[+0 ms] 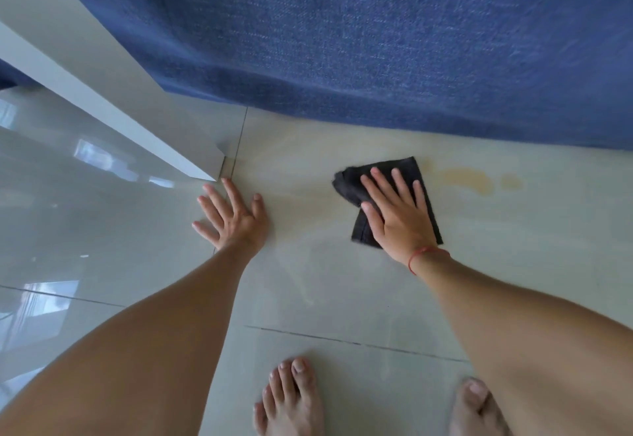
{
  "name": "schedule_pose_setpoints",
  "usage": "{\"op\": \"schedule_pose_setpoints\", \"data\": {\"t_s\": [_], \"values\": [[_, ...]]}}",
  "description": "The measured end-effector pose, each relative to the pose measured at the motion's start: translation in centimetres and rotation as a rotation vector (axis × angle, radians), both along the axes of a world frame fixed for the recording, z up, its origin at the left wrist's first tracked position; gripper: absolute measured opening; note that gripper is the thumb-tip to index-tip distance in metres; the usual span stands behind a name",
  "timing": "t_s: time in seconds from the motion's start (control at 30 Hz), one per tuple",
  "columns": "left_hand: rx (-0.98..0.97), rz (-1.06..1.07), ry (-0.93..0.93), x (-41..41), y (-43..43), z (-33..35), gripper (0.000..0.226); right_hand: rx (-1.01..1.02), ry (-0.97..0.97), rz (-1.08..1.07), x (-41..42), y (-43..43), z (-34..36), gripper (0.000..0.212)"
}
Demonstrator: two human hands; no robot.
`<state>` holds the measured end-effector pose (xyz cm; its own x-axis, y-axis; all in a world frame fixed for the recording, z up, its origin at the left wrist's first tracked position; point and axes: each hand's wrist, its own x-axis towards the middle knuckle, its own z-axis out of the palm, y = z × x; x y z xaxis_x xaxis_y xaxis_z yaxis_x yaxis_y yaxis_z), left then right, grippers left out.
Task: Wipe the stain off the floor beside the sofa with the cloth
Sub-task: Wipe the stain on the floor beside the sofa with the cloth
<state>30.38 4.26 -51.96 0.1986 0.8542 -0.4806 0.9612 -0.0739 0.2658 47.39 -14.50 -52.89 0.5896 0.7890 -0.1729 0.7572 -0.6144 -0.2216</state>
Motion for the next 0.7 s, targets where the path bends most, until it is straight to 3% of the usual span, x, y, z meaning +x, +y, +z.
{"op": "schedule_pose_setpoints", "data": {"t_s": [0.17,0.37,0.53,0.7], "values": [[-0.018,-0.021,-0.013,-0.1,0.1,-0.3,0.067,0.004,0.03,-0.281,-0.7,6.8,-0.2,0.052],[-0.028,-0.025,-0.013,-0.3,0.2,-0.5,0.067,0.044,0.102,-0.003,-5.0,13.1,0.2,0.051],[0.0,0.004,-0.033,-0.2,0.1,0.1,0.065,0.063,0.07,0.236,-5.8,8.0,-0.4,0.051],[0.178,-0.093,-0.157,2.5,-3.0,1.0,0.056,0.074,0.044,0.11,-4.3,0.9,-0.4,0.047]]}}
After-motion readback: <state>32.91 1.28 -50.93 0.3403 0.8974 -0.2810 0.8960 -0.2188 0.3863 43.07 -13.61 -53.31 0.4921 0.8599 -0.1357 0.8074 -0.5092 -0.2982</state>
